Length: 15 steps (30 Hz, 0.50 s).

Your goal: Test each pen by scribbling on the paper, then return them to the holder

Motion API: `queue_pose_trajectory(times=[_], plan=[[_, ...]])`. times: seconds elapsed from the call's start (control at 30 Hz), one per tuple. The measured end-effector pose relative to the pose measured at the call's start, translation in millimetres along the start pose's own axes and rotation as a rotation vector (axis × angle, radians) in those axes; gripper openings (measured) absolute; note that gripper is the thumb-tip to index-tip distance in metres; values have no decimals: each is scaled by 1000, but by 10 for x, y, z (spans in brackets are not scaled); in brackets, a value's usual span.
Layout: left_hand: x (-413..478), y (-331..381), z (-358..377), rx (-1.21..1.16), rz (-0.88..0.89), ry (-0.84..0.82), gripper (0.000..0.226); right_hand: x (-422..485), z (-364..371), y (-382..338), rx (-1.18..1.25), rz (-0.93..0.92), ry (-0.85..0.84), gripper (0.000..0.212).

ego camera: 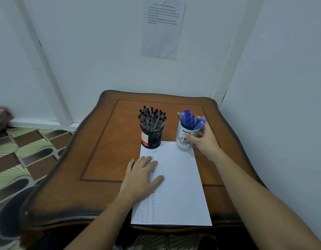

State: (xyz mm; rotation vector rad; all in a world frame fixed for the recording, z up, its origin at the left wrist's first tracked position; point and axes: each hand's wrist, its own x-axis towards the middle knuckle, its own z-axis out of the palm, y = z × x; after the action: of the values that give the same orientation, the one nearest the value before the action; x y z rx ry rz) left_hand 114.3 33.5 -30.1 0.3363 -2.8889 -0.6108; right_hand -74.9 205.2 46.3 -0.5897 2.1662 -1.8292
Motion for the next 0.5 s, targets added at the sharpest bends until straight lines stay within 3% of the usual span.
queue_pose_trajectory(times=[0.23,0.4,0.5], plan=[[7,0,1,-23,-8,21,60,185,62,280,28,62,109,83],[-1,5,-18,-44,-12,15,61,92,22,380,-27,84,73,95],[-11,21,-28,-55,-13,21,56,-108,15,392,-36,111,117,83]])
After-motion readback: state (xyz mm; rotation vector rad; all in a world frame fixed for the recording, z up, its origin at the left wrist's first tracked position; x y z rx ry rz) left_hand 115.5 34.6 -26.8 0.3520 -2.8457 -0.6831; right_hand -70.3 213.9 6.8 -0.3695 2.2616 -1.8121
